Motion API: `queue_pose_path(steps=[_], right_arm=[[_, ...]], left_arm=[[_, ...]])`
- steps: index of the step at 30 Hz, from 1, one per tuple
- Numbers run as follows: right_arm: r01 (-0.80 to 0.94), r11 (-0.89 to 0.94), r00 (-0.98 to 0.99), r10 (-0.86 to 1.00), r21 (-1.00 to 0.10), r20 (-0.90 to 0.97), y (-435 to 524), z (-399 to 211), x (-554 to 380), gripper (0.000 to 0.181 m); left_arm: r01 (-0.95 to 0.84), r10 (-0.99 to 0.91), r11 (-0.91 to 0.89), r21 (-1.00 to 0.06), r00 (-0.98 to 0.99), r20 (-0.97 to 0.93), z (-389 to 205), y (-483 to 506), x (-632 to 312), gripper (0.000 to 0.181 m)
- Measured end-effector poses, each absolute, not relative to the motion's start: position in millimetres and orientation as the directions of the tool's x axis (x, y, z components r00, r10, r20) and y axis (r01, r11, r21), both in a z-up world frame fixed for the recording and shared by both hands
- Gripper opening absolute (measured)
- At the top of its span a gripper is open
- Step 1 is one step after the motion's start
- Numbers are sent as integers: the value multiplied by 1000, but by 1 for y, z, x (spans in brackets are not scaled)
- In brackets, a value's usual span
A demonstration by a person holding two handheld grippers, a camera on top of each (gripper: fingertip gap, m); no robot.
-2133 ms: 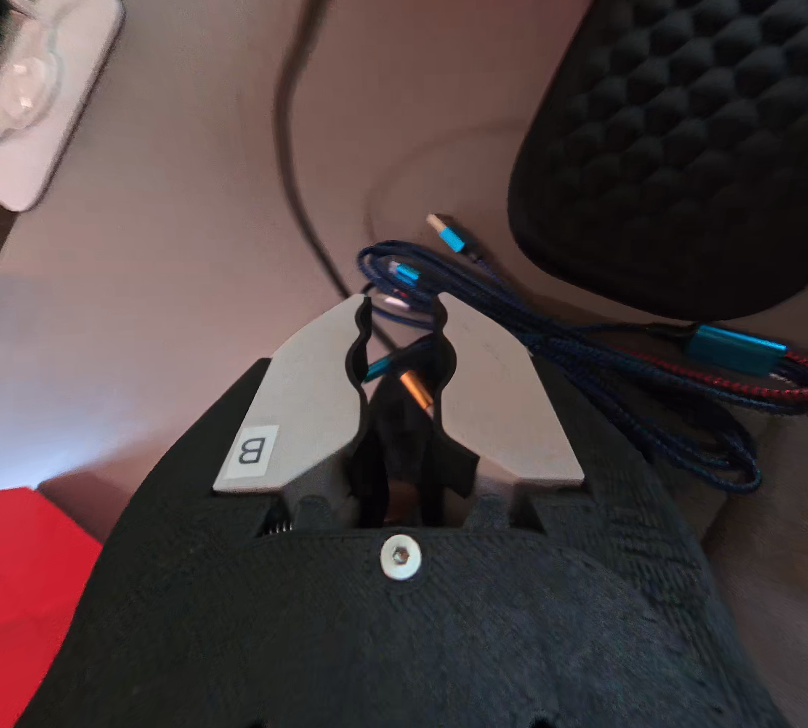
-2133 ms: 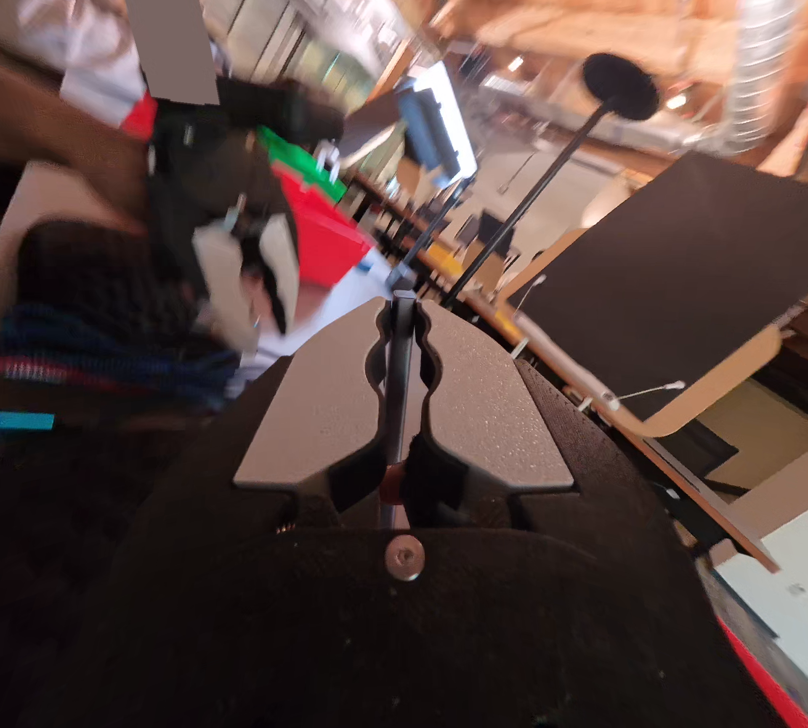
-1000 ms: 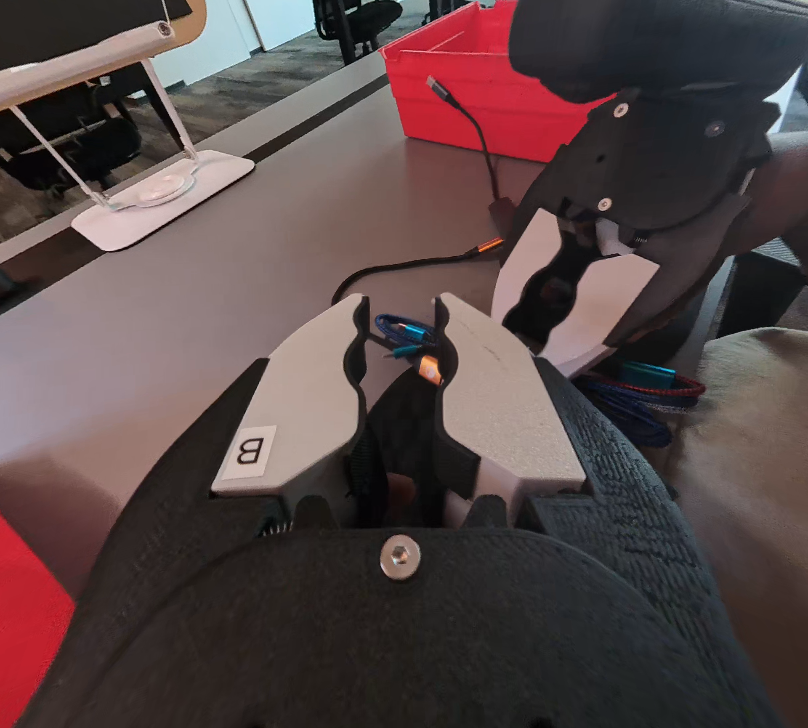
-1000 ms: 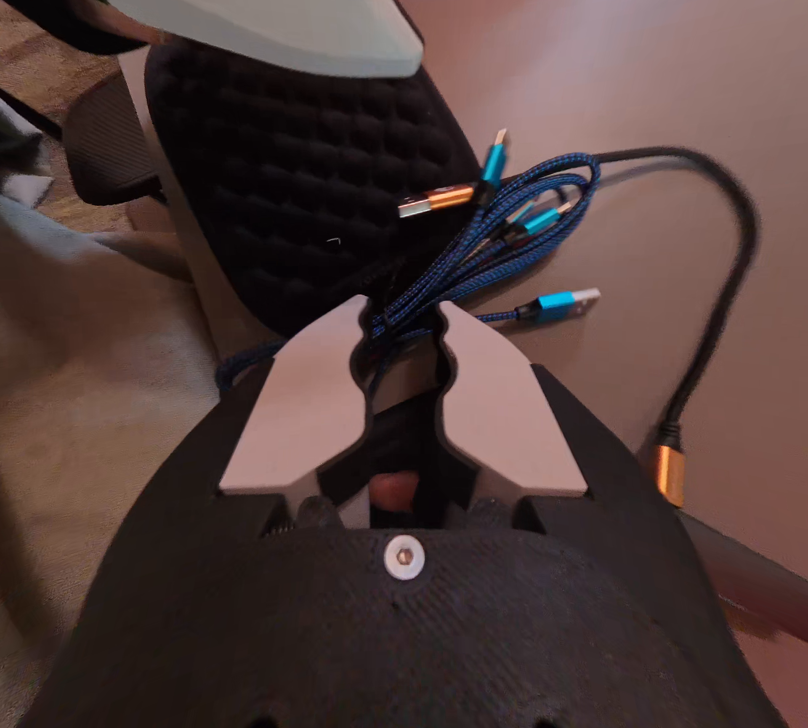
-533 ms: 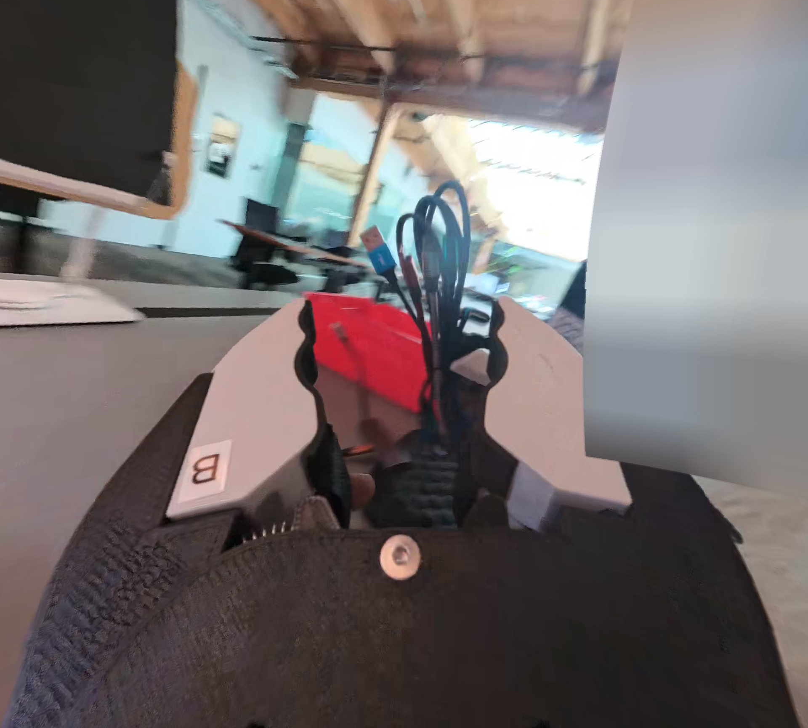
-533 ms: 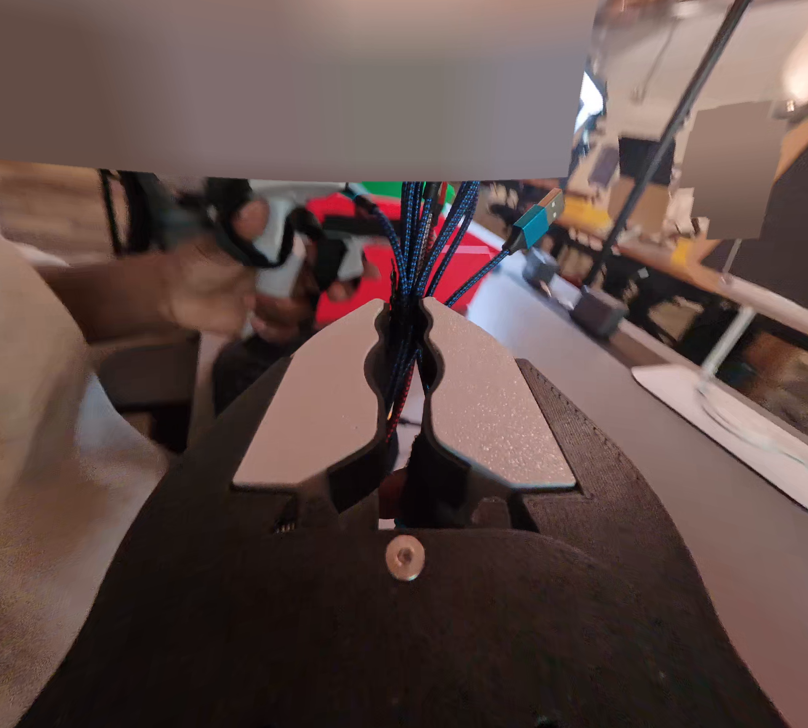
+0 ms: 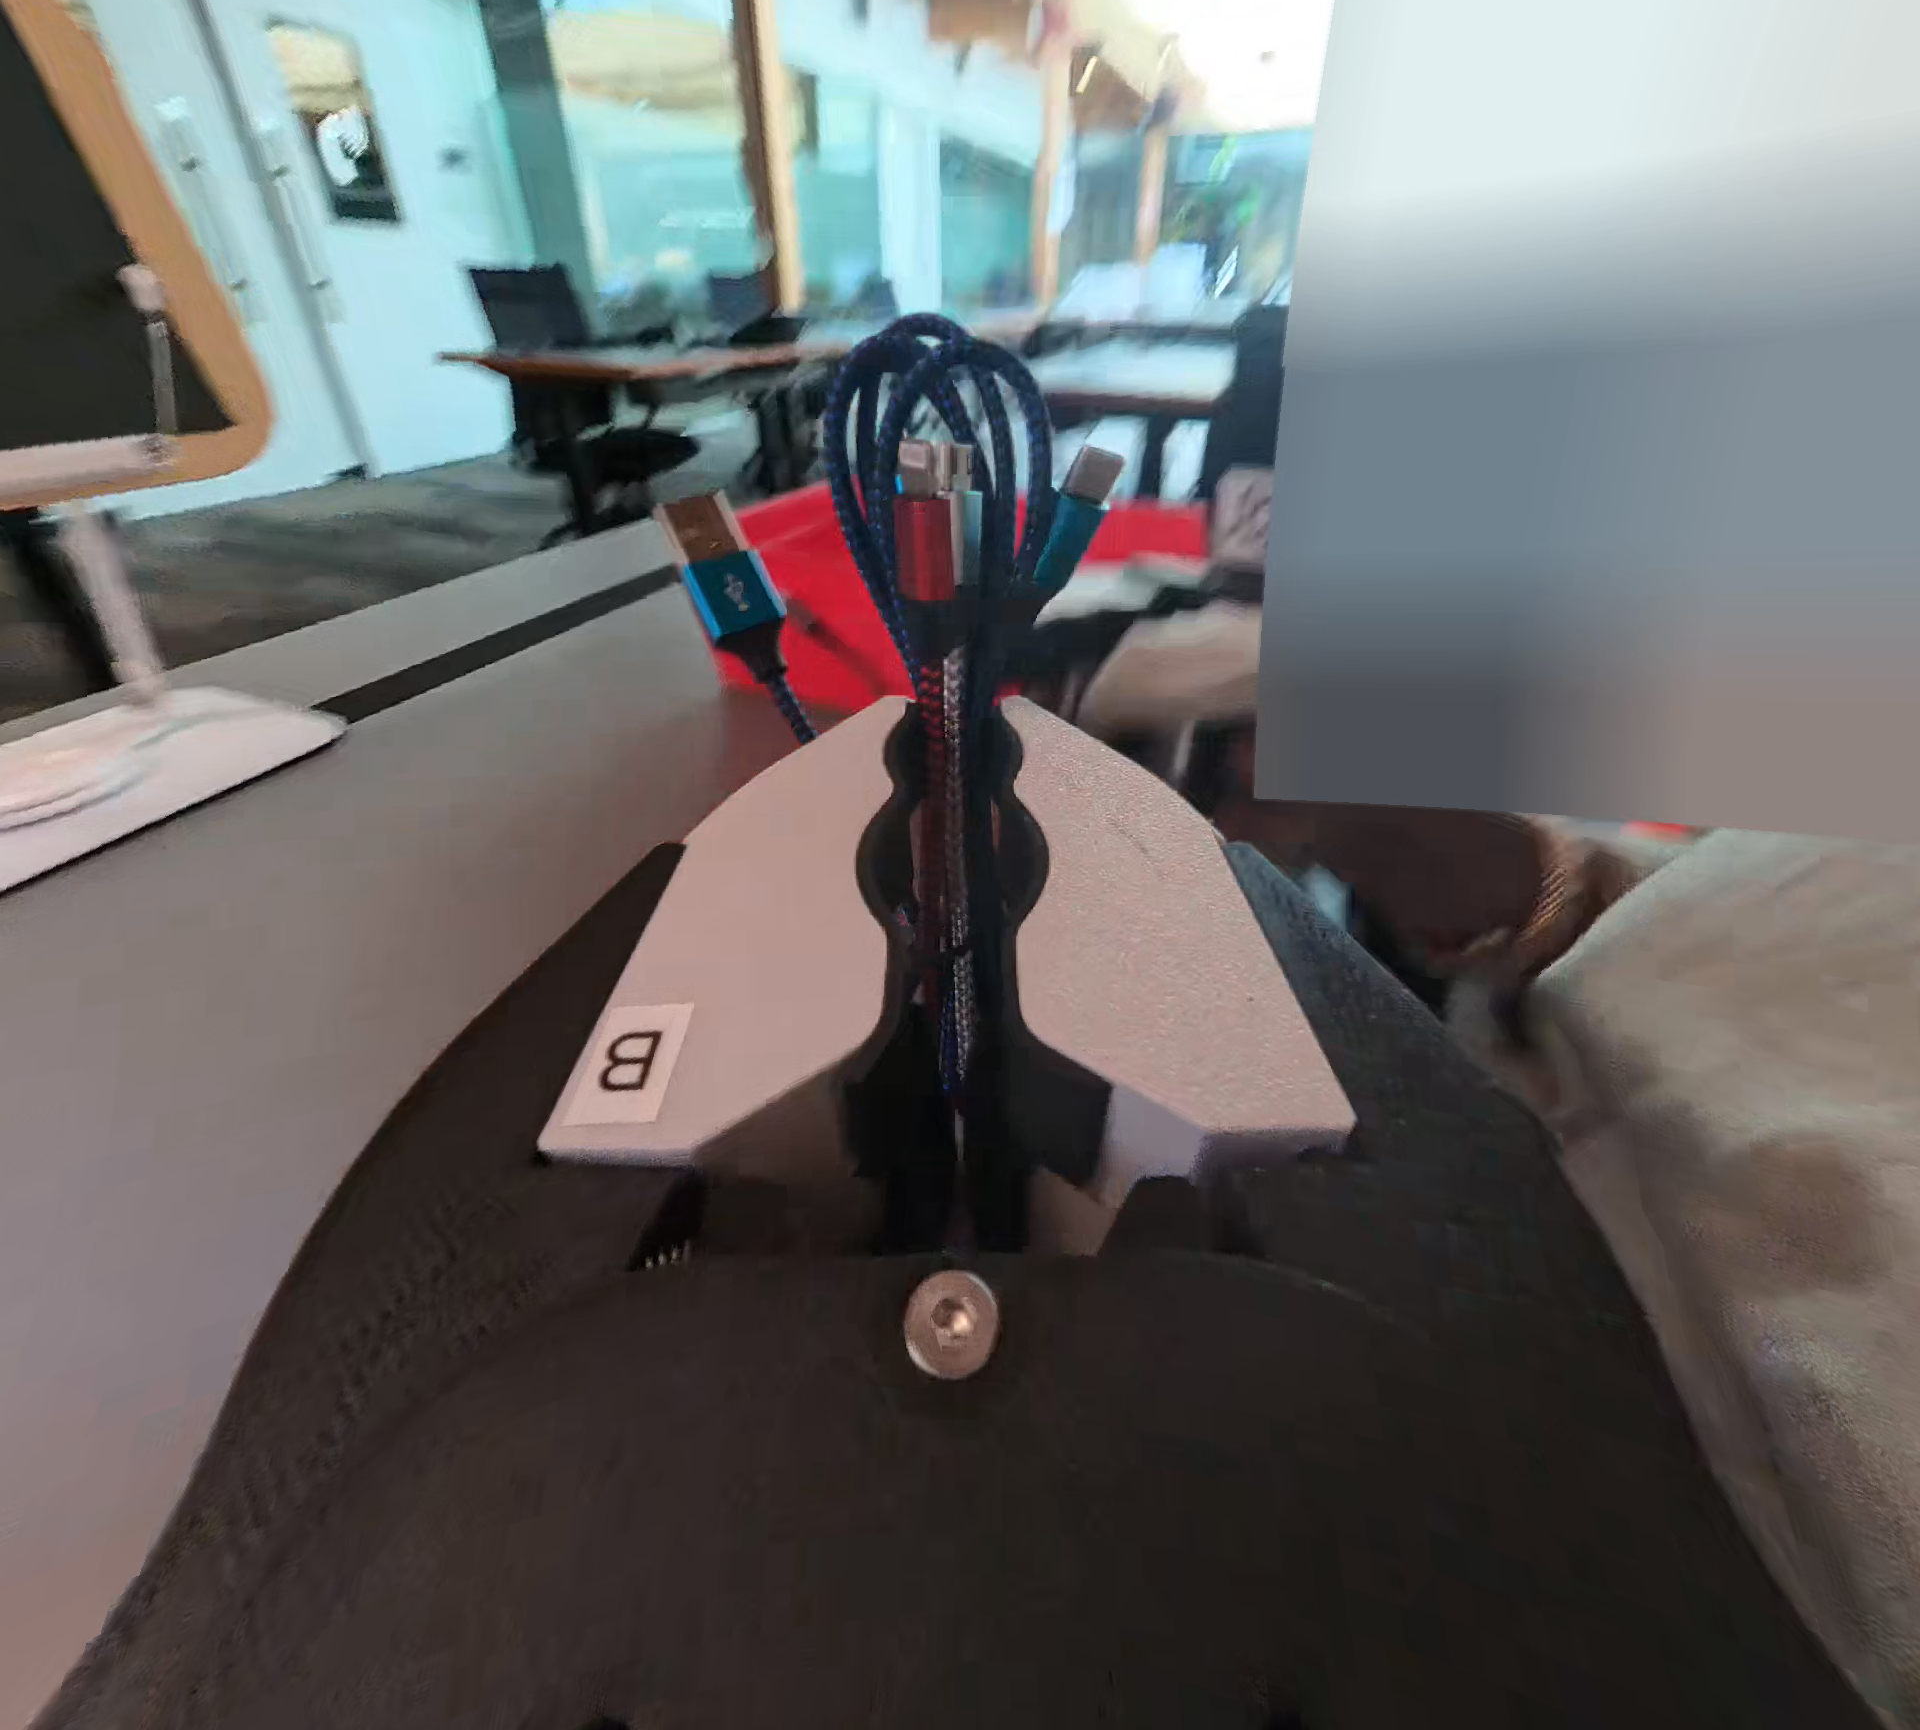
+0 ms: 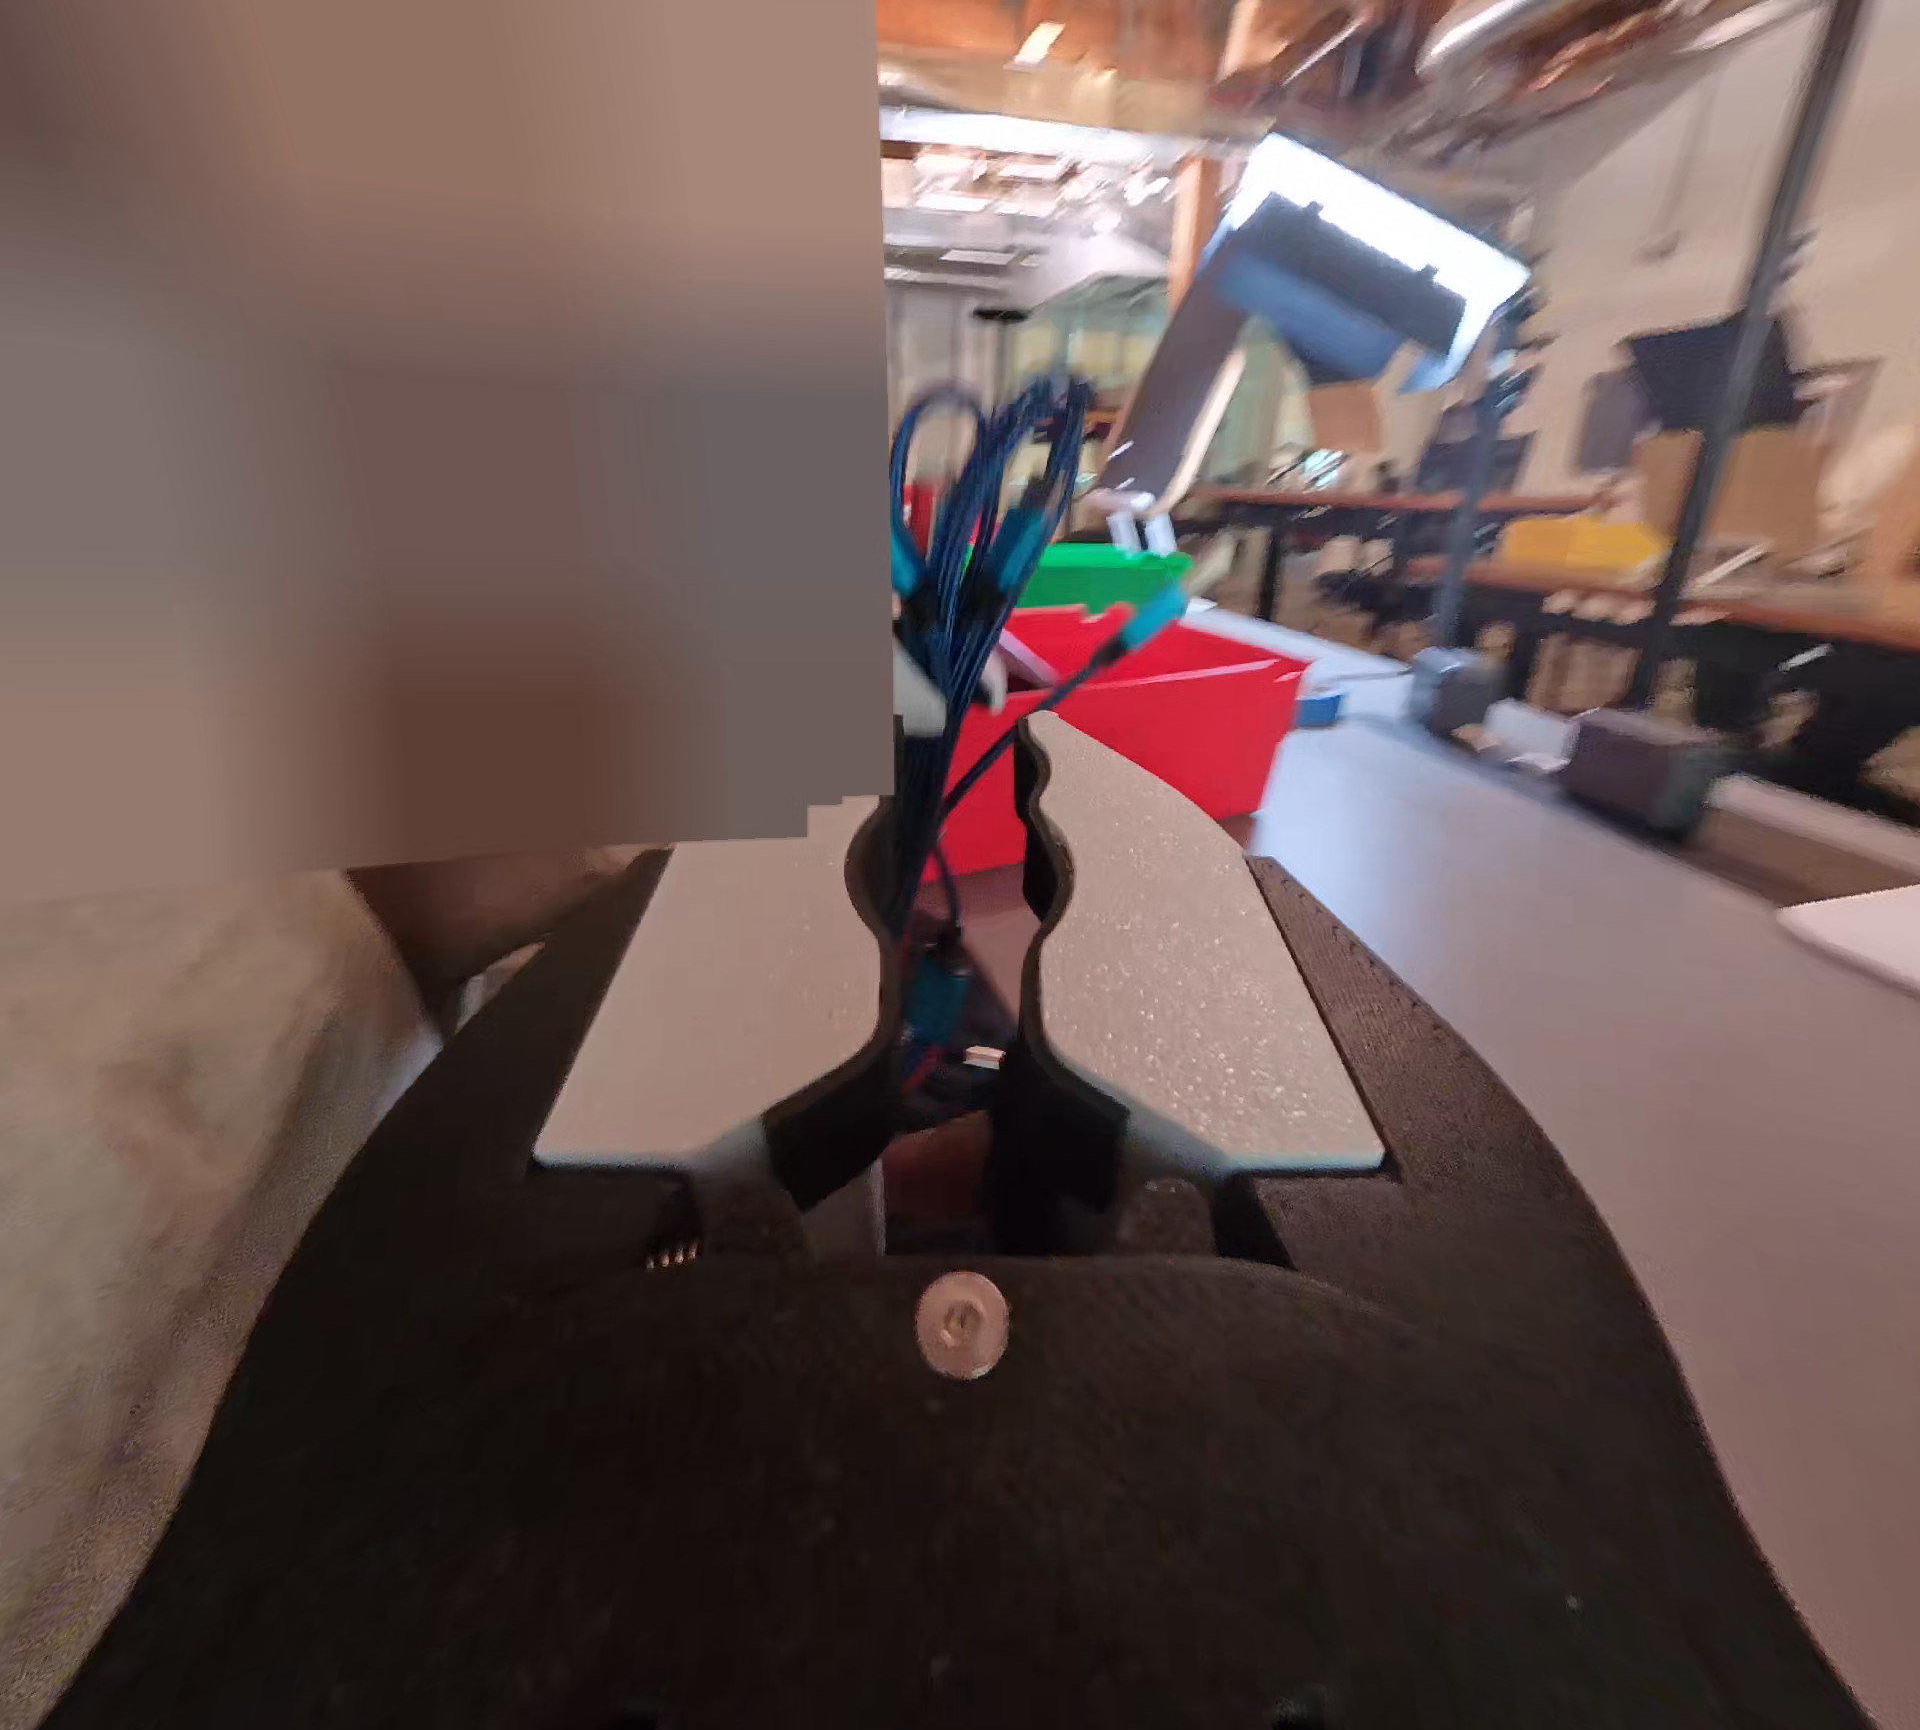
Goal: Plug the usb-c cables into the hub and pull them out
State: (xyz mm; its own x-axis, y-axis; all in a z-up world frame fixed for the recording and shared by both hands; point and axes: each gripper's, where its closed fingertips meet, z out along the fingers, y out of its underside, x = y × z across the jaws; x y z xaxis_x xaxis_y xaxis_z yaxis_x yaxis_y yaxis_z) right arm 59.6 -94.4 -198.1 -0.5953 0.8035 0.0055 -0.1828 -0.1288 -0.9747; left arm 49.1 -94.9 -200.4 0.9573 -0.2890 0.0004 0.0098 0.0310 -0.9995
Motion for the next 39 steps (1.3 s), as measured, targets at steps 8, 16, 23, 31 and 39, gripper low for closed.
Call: queue_pose_path(steps=[8, 16, 23, 31, 39], right_arm=[[-256, 455, -443, 729, -853, 522, -109, -192, 82, 20], [-208, 725, -488, 505, -657, 712, -111, -249, 76, 13], [-176, 740, -566, 464, -649, 682, -116, -274, 72, 0], [-113, 695, -635, 499, -710, 589, -118, -280, 77, 21], [-114, 677, -652, 502, -727, 569, -118, -283, 78, 7]], left_arm=[[-584, -192, -457, -671, 801, -567, -266, -100, 23, 10], [-762, -404, -476, -440, 634, -660, -301, -106, 40, 10], [-785, -480, -420, -456, 618, -623, -306, -110, 51, 11], [-781, -518, -403, -477, 625, -584, -312, -115, 53, 11], [-789, -528, -394, -472, 615, -586, -313, -116, 53, 10]])
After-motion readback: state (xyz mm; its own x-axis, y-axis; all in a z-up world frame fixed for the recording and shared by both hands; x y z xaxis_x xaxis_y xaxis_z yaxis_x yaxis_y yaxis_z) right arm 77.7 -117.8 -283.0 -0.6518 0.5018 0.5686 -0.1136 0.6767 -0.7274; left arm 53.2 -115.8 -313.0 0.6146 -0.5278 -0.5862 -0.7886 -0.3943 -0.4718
